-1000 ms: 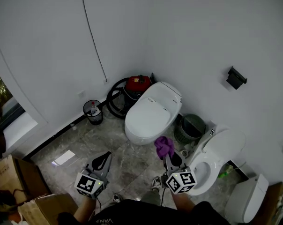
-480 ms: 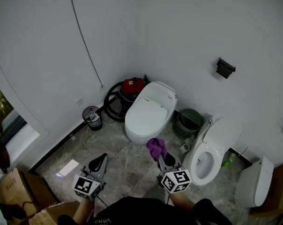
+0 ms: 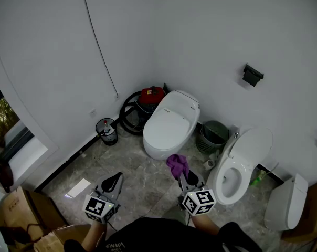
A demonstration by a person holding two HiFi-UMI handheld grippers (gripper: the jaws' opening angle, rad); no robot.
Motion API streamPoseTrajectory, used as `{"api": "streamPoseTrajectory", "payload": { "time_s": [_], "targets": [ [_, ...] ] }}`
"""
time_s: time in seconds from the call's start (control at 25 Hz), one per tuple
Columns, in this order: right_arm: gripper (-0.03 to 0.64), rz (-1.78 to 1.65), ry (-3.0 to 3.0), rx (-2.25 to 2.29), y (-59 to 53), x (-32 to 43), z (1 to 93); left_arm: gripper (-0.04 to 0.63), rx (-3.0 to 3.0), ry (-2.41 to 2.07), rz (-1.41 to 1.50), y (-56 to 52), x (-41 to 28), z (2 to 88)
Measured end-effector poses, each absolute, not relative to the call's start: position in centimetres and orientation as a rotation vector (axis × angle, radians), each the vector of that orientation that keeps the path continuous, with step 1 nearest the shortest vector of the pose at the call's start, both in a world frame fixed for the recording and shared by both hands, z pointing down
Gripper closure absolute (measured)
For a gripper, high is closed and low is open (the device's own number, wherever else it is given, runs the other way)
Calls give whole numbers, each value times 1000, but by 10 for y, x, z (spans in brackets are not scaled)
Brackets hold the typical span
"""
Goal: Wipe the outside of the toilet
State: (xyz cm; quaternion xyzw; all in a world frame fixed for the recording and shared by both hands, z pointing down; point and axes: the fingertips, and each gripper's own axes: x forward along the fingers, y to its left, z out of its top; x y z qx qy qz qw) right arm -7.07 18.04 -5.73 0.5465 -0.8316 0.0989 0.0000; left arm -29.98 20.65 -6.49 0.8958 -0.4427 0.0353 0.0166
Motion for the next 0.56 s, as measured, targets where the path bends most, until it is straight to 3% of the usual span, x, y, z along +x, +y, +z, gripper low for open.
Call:
{"api": "streamPoseTrajectory", "payload": {
  "time_s": [0.56],
  "targets": [
    [572,297,-2598,1702,190,-76,-52,589,2738,-1370,75,215,-297,-59]
  ]
}}
